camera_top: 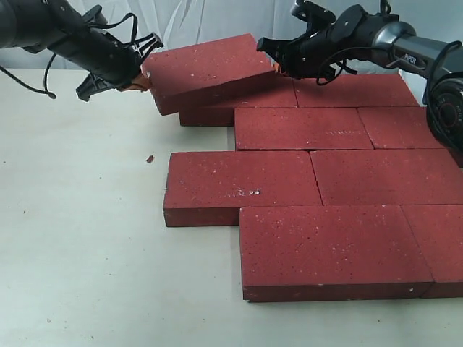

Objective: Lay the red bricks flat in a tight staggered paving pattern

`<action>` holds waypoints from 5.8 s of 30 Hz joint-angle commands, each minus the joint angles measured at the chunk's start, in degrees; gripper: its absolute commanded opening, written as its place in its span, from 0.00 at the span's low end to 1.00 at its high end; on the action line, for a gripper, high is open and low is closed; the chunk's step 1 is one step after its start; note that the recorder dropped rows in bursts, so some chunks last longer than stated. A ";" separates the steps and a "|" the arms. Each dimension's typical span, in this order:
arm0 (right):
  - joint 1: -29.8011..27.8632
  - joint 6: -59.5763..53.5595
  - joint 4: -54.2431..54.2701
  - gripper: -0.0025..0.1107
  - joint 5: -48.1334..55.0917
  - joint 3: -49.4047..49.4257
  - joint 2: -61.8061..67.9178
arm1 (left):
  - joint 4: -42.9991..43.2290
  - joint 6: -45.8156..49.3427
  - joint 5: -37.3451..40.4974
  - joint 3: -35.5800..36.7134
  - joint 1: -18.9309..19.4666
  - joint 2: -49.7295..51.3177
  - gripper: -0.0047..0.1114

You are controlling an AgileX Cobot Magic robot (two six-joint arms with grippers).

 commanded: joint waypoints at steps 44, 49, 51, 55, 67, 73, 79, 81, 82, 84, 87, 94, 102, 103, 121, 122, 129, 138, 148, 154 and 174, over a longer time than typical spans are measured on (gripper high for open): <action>6.05 4.90 -13.24 0.01 34.21 0.09 -11.04 | 7.77 19.43 7.75 10.01 8.22 -4.29 0.04; 7.81 5.61 -14.38 0.01 32.34 0.09 -11.04 | 7.69 20.69 6.24 10.16 8.22 -1.84 0.04; 8.21 5.77 -14.49 0.01 31.59 0.09 -10.67 | 6.25 20.94 6.14 10.16 8.22 -0.63 0.04; 8.81 5.77 -14.25 0.01 31.54 0.09 -9.45 | -4.28 28.61 7.19 10.16 7.99 0.78 0.04; 10.96 5.66 -11.42 0.01 34.24 0.09 -9.42 | -1.07 28.36 13.81 10.16 11.00 0.67 0.04; 12.73 5.66 -11.30 0.01 32.61 0.09 -9.32 | -0.65 28.36 15.00 10.16 12.92 -0.70 0.04; 13.12 5.66 -11.53 0.01 31.43 0.09 -8.70 | 0.58 28.36 15.10 10.16 13.31 -1.19 0.04; 13.12 5.66 -11.68 0.01 31.22 0.09 -8.33 | 0.58 28.36 15.10 10.16 13.31 -1.19 0.04; 13.12 5.66 -11.68 0.01 31.09 0.09 -8.04 | 0.58 28.36 15.10 10.16 13.31 -1.19 0.04; 13.12 5.66 -11.68 0.01 31.09 0.09 -7.47 | 0.72 28.36 15.10 10.16 13.31 -0.97 0.04; 13.12 6.80 -13.26 0.01 30.83 0.09 -6.66 | 1.45 28.36 15.21 10.16 13.31 -0.97 0.04; 13.12 10.03 -21.82 0.01 29.89 0.09 -6.14 | 1.92 28.36 14.60 10.16 13.31 -0.97 0.04; 12.73 12.54 -24.75 0.01 27.45 0.09 -8.96 | 5.67 28.36 13.99 10.16 13.31 -0.97 0.04; 12.73 12.54 -24.75 0.01 27.91 0.09 -9.64 | 6.37 28.36 13.85 10.16 13.31 -0.97 0.04; 13.13 8.44 -14.31 0.01 35.98 0.09 -13.41 | 6.56 22.02 22.50 10.16 16.37 -14.46 0.04; 13.46 8.44 -14.17 0.01 36.37 0.09 -13.58 | 6.71 22.02 23.10 10.16 16.09 -15.42 0.04; 17.30 8.14 -14.48 0.01 37.56 0.09 -15.30 | 7.07 22.02 25.73 11.01 13.78 -18.94 0.04; 22.18 8.16 -15.04 0.01 29.13 0.09 -13.02 | 6.84 22.32 19.51 17.87 10.88 -19.33 0.04; 22.30 8.36 -15.37 0.01 27.93 0.09 -7.74 | 6.72 22.56 14.04 22.22 10.88 -19.33 0.04; 22.30 8.36 -15.37 0.01 29.06 0.09 -7.29 | 6.72 22.56 13.02 23.41 10.88 -19.33 0.04; 17.14 8.57 -20.23 0.01 35.32 0.09 -12.49 | 7.69 23.66 -0.64 23.40 10.88 -10.64 0.04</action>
